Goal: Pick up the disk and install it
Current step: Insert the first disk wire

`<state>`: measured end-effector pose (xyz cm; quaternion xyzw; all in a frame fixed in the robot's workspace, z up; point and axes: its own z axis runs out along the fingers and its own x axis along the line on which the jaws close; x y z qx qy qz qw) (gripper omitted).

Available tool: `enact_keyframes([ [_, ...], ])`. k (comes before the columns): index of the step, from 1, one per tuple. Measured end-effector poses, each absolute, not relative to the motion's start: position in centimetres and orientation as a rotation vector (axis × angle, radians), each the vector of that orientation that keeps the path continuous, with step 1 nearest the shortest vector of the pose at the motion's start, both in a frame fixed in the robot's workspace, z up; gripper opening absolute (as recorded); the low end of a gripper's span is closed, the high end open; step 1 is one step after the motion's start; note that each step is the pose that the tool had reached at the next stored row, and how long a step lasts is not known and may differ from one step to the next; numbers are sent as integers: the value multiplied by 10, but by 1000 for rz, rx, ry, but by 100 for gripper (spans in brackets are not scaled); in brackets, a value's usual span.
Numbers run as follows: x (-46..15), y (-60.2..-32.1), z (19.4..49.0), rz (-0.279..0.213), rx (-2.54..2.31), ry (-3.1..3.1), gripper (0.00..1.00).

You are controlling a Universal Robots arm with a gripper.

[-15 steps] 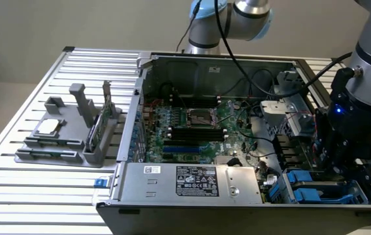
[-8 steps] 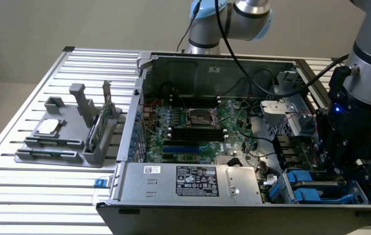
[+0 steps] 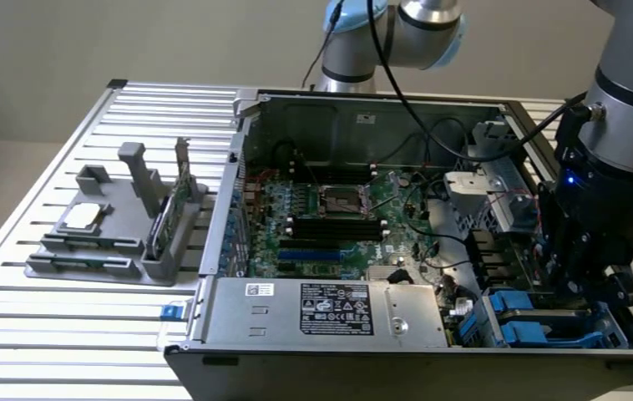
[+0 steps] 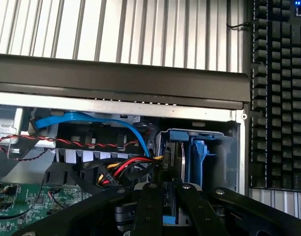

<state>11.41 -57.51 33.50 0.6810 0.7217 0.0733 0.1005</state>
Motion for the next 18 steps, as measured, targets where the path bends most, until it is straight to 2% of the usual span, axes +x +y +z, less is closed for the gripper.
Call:
enact_keyframes([
  [18,116,-574,334,194,2014,2113,17],
])
